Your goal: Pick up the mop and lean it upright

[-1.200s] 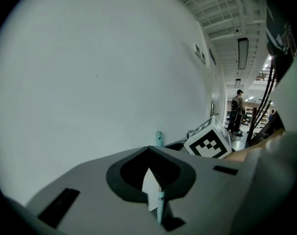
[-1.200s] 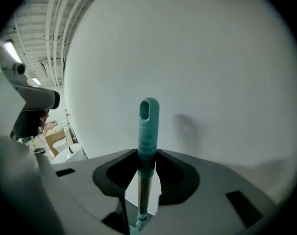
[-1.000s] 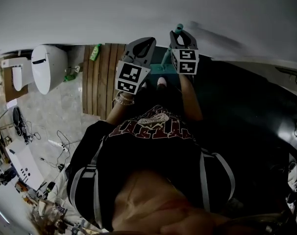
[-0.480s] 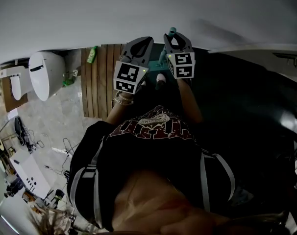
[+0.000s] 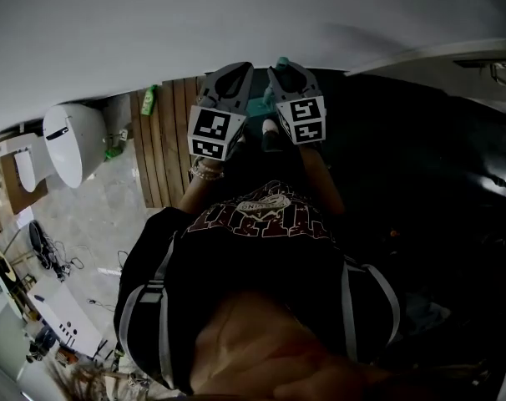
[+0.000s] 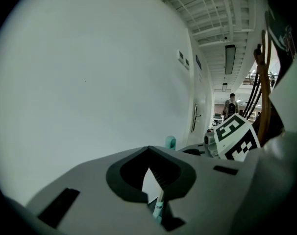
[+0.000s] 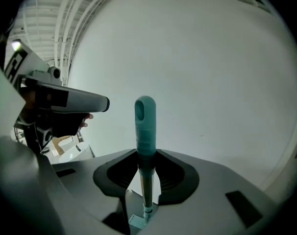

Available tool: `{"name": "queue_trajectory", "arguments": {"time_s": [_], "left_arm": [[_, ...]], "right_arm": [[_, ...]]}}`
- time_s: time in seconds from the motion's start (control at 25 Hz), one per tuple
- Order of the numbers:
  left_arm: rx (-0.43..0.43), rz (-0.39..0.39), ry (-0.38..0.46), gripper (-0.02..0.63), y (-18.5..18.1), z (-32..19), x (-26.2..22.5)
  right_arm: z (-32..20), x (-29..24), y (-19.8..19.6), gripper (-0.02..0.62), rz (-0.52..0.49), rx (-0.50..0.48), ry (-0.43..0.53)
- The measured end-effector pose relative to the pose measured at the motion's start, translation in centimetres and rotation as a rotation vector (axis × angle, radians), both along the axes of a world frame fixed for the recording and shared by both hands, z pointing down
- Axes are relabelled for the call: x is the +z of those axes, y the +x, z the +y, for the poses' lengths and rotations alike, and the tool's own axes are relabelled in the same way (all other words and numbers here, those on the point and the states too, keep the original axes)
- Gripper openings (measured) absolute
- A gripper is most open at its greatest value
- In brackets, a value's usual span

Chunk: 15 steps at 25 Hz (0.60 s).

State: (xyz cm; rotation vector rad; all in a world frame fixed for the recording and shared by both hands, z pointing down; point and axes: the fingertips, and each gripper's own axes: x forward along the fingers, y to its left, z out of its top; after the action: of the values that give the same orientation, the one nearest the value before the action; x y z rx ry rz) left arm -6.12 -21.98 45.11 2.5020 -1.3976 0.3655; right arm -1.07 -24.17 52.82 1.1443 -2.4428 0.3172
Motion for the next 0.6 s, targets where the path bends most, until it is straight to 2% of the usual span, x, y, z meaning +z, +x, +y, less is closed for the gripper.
{"name": "queue_trajectory", "arguments": {"time_s": [0.6], "left_arm": [[0.066, 0.017, 0.022, 0.04, 1.7, 2.9, -0.5]], "right_arm": [[5.3, 0.1, 1.6, 0.123, 0.005, 0.014, -0.003]]}}
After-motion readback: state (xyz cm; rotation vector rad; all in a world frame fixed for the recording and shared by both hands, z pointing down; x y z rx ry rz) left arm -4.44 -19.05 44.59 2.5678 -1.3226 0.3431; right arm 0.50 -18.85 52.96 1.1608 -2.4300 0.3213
